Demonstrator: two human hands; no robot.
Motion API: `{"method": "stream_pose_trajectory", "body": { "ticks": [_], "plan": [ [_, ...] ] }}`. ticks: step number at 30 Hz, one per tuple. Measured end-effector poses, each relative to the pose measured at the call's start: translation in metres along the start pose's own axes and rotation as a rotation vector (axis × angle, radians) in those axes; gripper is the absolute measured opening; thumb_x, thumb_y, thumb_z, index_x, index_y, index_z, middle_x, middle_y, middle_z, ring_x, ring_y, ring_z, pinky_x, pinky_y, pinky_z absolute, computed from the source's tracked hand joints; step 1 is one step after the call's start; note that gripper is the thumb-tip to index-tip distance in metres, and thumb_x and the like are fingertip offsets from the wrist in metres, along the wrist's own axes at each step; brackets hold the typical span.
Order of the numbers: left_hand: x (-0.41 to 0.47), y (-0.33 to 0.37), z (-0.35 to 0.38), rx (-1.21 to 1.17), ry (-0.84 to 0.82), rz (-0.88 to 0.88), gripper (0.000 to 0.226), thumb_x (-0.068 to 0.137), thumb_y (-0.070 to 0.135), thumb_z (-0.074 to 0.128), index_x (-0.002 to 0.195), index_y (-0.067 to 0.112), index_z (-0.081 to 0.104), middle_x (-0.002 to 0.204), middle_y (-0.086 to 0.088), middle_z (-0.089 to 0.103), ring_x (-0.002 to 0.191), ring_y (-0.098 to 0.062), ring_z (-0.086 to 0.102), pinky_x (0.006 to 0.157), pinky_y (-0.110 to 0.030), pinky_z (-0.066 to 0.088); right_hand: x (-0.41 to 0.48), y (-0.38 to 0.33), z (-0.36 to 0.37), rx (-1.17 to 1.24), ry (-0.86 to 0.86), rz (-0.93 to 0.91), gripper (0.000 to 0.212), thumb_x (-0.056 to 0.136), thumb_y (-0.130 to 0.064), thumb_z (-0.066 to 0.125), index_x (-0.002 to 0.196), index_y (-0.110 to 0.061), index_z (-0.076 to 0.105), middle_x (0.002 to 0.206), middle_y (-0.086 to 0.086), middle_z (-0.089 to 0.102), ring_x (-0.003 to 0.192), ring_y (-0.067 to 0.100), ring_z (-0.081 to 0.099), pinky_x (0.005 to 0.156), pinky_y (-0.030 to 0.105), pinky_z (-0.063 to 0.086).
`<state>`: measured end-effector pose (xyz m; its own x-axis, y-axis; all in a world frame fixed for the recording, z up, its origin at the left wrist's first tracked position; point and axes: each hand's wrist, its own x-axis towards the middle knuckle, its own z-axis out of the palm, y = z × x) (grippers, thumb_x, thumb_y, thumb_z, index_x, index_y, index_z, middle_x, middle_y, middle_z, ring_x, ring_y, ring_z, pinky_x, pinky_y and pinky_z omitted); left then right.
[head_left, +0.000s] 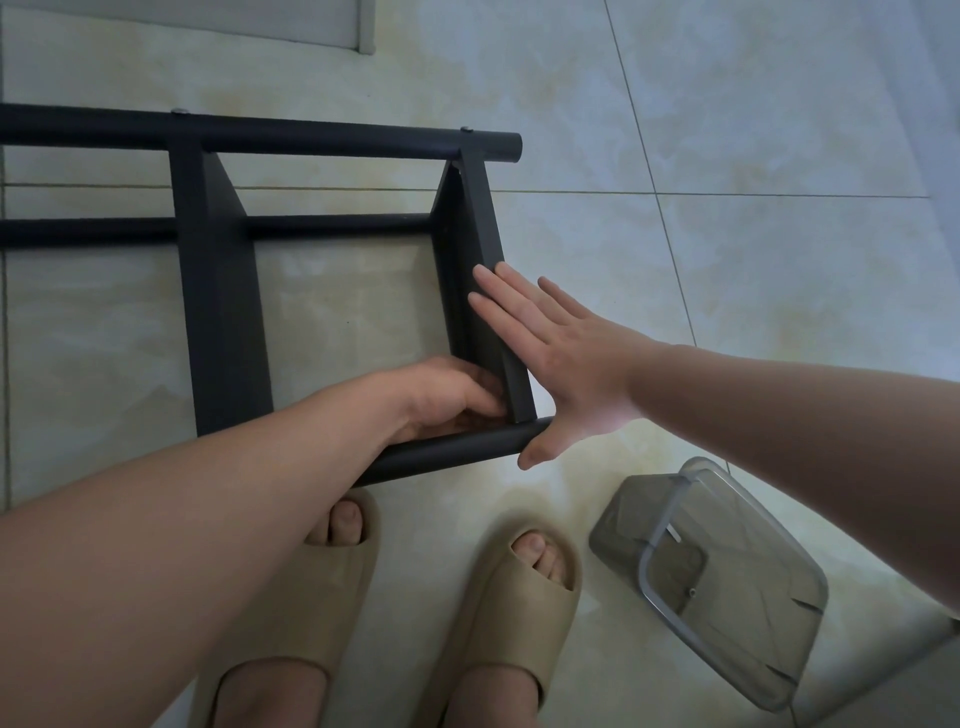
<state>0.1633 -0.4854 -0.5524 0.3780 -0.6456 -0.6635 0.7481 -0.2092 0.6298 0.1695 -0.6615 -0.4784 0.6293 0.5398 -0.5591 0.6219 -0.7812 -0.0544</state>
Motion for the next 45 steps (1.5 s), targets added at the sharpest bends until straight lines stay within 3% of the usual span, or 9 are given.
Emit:
{"method": "stream_pose_trajectory", "body": {
  "ticks": [8, 15, 22, 27, 31, 39, 45],
  "plan": [
    [-0.0011, 0.0015, 0.0035, 0.065, 0.040, -0.027, 0.016, 0.089, 0.000, 0.062, 0.077, 0.009, 0.069, 0.072, -0.008, 0.069, 0.067, -0.020, 0.066, 0.067, -0.028, 0.051, -0.0002, 0.0001, 0.0005, -0.005, 0.004, 0.000, 0.148, 0.055, -0.097, 0.049, 0.157, -0.018, -0.025, 0.161, -0.002, -0.038, 0.148, 0.016, -0.036, 0.123, 0.045, -0.010],
    [-0.0014, 0.0033, 0.0018, 0.008, 0.012, -0.012, 0.032, 0.088, -0.010, 0.059, 0.067, 0.011, 0.072, 0.066, -0.007, 0.070, 0.061, -0.016, 0.069, 0.057, -0.022, 0.054, -0.0001, 0.0003, 0.0007, 0.000, 0.007, -0.001, 0.148, 0.055, -0.097, 0.049, 0.158, -0.018, -0.023, 0.163, -0.001, -0.036, 0.149, 0.016, -0.034, 0.124, 0.045, -0.009],
    [-0.0014, 0.0025, 0.0019, -0.041, -0.009, -0.017, 0.022, 0.088, -0.012, 0.054, 0.083, 0.005, 0.067, 0.074, -0.010, 0.070, 0.068, -0.019, 0.070, 0.064, -0.026, 0.055, 0.0000, 0.0000, 0.0005, -0.007, 0.003, 0.001, 0.148, 0.055, -0.097, 0.049, 0.157, -0.018, -0.024, 0.162, -0.001, -0.036, 0.149, 0.017, -0.033, 0.124, 0.046, -0.008],
    [-0.0022, 0.0033, 0.0027, 0.061, 0.031, -0.044, 0.015, 0.089, -0.001, 0.062, 0.079, 0.008, 0.070, 0.072, -0.008, 0.071, 0.065, -0.018, 0.068, 0.064, -0.027, 0.053, -0.0001, -0.0006, 0.0007, -0.008, 0.008, 0.000, 0.148, 0.055, -0.097, 0.048, 0.158, -0.017, -0.023, 0.163, 0.000, -0.035, 0.150, 0.018, -0.033, 0.125, 0.046, -0.008],
    [-0.0021, 0.0087, 0.0020, 0.040, 0.023, -0.039, 0.021, 0.086, -0.010, 0.060, 0.076, 0.006, 0.070, 0.069, -0.010, 0.069, 0.063, -0.019, 0.069, 0.058, -0.025, 0.055, -0.0001, -0.0003, 0.0007, -0.009, 0.008, 0.001, 0.149, 0.055, -0.097, 0.049, 0.158, -0.017, -0.023, 0.163, 0.000, -0.035, 0.150, 0.018, -0.032, 0.125, 0.047, -0.006],
    [-0.0030, 0.0067, 0.0004, -0.008, -0.032, -0.013, 0.022, 0.088, -0.015, 0.053, 0.086, 0.002, 0.066, 0.079, -0.013, 0.069, 0.072, -0.022, 0.071, 0.068, -0.028, 0.058, 0.0001, -0.0006, 0.0008, -0.008, 0.008, 0.001, 0.148, 0.055, -0.097, 0.048, 0.158, -0.017, -0.023, 0.163, 0.000, -0.035, 0.150, 0.018, -0.033, 0.125, 0.046, -0.007],
    [-0.0021, 0.0028, 0.0033, 0.063, 0.042, -0.017, 0.017, 0.089, -0.001, 0.063, 0.076, 0.008, 0.068, 0.068, -0.006, 0.070, 0.064, -0.017, 0.068, 0.064, -0.026, 0.053, -0.0005, -0.0008, 0.0007, -0.009, 0.015, -0.001, 0.148, 0.055, -0.097, 0.049, 0.158, -0.017, -0.022, 0.163, 0.000, -0.034, 0.150, 0.018, -0.032, 0.125, 0.046, -0.007]
  ]
}}
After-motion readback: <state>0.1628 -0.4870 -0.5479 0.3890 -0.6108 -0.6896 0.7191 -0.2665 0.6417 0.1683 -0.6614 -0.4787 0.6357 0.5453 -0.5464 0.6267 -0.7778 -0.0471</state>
